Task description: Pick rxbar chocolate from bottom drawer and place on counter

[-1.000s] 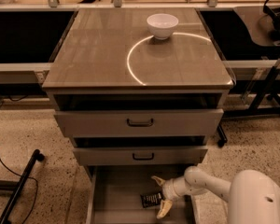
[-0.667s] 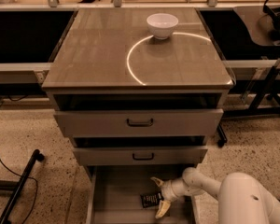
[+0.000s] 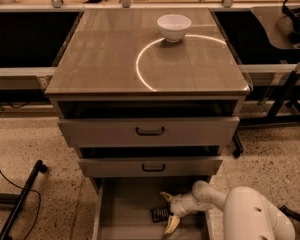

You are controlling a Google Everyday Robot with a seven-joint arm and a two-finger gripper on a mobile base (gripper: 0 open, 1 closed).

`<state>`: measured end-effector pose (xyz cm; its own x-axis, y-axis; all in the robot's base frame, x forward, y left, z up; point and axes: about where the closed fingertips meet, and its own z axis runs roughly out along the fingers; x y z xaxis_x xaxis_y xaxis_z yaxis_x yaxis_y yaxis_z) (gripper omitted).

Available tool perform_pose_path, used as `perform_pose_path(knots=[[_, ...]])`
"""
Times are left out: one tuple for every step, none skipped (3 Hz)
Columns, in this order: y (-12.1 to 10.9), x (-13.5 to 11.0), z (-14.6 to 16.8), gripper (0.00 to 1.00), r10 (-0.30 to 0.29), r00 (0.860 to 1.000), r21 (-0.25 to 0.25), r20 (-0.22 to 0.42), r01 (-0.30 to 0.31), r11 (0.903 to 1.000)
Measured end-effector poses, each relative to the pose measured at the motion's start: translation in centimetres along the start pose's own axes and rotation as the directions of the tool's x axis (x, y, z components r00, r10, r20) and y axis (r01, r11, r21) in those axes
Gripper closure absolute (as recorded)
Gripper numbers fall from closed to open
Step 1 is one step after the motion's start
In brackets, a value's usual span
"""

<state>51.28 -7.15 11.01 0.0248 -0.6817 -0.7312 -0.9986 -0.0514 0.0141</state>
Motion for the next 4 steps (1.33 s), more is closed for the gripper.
perform_pose_path(knots=[[0.1,0.5,1.0,0.19,-0.001,1.0,-0.004,-0.005,0.001,1.0],[0.5,0.8,1.5,0.43,-0.01,1.0,0.009,-0.007,0.01,0.9999],[0.8,0.7,1.3,0.66,-0.015,1.0,0.018,-0.01,0.015,0.9997],[1.0,0.0,0.2,0.89,-0.044,0.999,0.045,-0.01,0.045,0.998]])
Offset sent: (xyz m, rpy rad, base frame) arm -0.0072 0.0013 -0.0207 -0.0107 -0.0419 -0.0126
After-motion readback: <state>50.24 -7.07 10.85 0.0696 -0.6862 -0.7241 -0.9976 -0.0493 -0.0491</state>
